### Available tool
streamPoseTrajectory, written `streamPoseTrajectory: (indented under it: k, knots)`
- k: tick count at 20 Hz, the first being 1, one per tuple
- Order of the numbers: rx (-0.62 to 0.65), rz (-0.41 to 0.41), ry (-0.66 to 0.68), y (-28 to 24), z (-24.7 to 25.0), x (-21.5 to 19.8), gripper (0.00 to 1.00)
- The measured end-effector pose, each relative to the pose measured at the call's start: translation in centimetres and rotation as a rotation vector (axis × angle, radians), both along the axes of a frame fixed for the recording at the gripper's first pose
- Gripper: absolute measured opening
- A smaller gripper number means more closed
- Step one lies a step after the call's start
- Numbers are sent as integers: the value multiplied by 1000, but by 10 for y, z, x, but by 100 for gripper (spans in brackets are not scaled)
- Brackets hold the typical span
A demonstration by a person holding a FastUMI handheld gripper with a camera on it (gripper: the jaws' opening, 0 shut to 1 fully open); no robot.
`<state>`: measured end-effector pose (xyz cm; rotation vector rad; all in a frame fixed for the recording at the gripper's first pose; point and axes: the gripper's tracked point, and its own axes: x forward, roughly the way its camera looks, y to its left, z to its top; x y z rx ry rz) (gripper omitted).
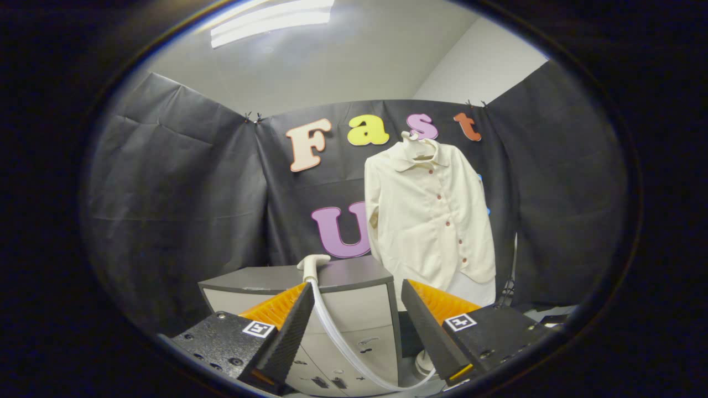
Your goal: Iron the clothes twice with a garment steamer, once on the left side and once on the right side.
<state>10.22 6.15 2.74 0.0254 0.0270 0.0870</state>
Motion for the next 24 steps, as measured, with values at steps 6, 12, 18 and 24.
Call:
streamPoseTrajectory:
  k: [6, 12, 18, 24]
  knots:
    - [-65, 86, 23, 34, 29, 79, 96]
    - [-118, 111, 195, 64, -7, 158, 96]
    - [-205, 247, 501, 129, -83, 212, 97]
    - [-268, 249, 611, 159, -118, 261, 95]
